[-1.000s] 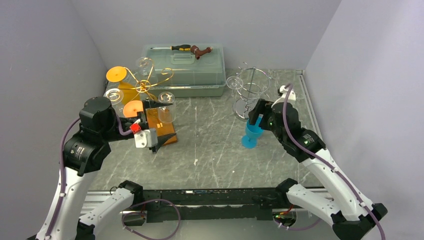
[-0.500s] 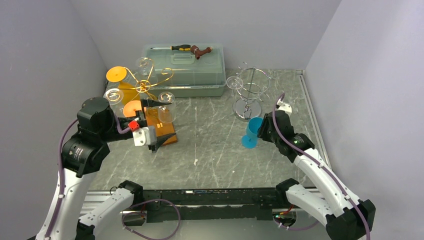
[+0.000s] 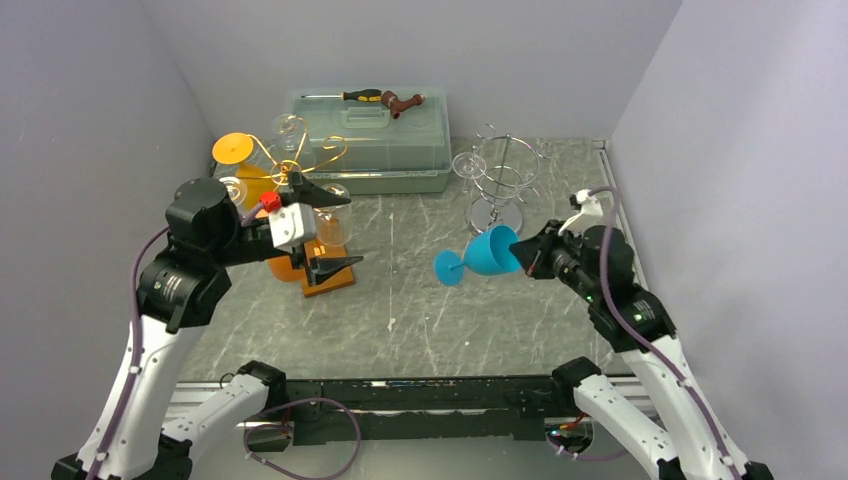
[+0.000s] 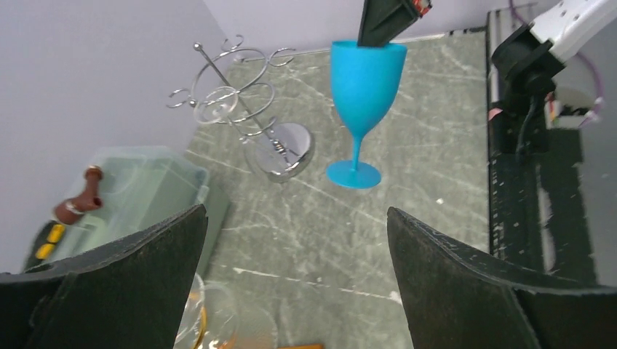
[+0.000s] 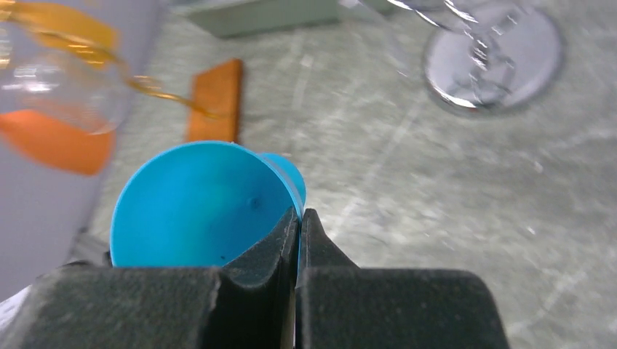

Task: Place the wine glass upside down on the wine glass rack
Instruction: Turn the wine glass upside down at the wine rack.

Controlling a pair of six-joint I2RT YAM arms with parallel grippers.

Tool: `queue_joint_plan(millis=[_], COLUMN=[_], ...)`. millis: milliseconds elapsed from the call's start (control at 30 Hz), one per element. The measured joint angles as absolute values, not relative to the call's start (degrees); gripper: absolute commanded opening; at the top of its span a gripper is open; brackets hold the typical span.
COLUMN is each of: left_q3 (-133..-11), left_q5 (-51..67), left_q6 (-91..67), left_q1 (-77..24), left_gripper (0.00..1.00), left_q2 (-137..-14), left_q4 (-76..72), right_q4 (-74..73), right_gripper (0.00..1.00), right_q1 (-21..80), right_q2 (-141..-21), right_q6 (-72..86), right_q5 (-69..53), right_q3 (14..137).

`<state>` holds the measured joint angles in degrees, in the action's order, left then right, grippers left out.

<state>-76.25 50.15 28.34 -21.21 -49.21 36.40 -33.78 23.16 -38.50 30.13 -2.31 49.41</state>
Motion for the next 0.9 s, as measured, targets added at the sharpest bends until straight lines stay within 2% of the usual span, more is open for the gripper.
queue_joint_plan(millis=[167,367,533,767,900], left_q3=[-76.18,-79.75,-86.43,-93.25,-93.51], left_q5=[50.83,50.89,49.89,49.63,50.92], left_q6=[20.67,13.74,8.23,-1.13,-5.67], left_q1=[-21.21,-21.21,-21.26,-21.26,-21.26], left_gripper=[0.99,0.99,0.99,0.99,0.83], left_q2=[-51.37,-56.77,-65.28,-74.26,-75.72], left_q4=[33.98,33.61,33.76,34.79,33.82], right_q4=[-31.07,-18.72,-8.6,-2.09,1.04], right_gripper=[0.0,0.0,0.0,0.0,0.0], right_q1=[23.16,23.16,23.11,23.11,23.11], right_q2=[-36.82,-40.18,-47.57,-52.21,-52.34], right_q6=[30.09,31.88,32.53,32.51,32.38], right_q5=[-11.88,-18.68,-20.91,-21.1,-21.1], right_q3=[56.75,62.83,67.22,67.66,67.66])
